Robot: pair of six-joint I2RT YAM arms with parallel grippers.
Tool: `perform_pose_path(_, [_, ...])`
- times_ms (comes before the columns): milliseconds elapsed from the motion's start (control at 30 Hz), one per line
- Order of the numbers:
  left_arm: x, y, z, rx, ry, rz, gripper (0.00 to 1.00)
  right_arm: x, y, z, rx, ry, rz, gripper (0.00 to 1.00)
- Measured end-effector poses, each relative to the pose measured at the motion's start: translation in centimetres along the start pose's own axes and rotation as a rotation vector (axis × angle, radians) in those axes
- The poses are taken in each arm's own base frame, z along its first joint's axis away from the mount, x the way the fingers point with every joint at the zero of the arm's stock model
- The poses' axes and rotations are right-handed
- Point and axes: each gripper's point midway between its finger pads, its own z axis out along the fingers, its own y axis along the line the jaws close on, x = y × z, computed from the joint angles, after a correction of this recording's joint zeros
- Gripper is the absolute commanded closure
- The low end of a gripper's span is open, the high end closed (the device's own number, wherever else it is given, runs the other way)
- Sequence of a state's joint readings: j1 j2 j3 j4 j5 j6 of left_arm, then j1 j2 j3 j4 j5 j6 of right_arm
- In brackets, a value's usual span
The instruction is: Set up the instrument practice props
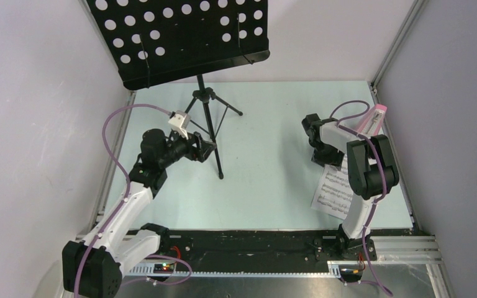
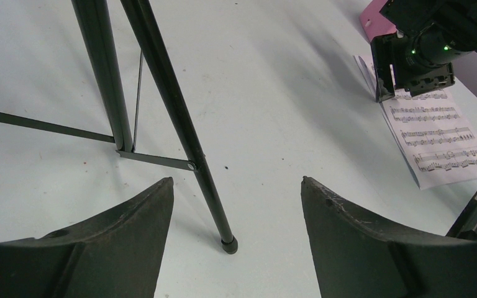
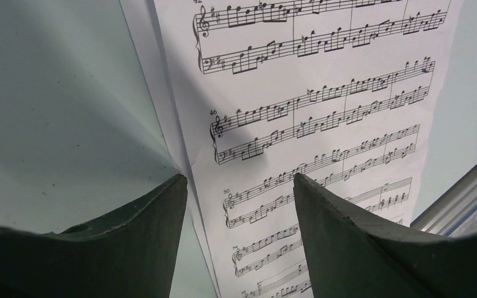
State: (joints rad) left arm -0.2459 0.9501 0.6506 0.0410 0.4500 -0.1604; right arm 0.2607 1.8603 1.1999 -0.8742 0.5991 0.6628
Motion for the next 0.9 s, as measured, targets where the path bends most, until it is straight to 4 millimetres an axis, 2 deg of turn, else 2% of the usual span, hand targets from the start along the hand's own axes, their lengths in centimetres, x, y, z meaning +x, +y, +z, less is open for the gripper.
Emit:
perform_pose_path(133, [0.1, 0.1, 0.1, -0.001, 0.003, -0.001, 0.22, 0.0, 0.0, 0.0, -0.006, 0.011, 0.005, 0.35])
perform_pose_path(300, [0.4, 0.2, 0.2, -0.002, 0.014, -0.005, 0.22, 0.0, 0.7, 0.3, -0.037, 0.035, 0.026, 0.63])
perform_pose_path(367, [0.4, 0.2, 0.3, -0.003, 0.014, -0.005, 0.22, 0.0, 1.1, 0.5, -0.053, 0.042, 0.036, 0.69])
perform_pose_path(600, [0.5, 0.2, 0.3, -0.003, 0.017, -0.005, 0.22, -0.1, 2.0, 0.5, -0.089, 0.049, 0.047, 0.83])
perform_pose_path(767, [0.5, 0.1, 0.3, 0.001, 0.019, -0.005, 0.22, -0.1, 2.4, 0.5, -0.111, 0.050, 0.039, 0.99])
perform_pose_path(900, [0.8, -0.4, 0.5, 0.018, 0.028, -0.002, 0.22, -0.2, 2.4, 0.5, -0.128, 0.047, 0.026, 1.00])
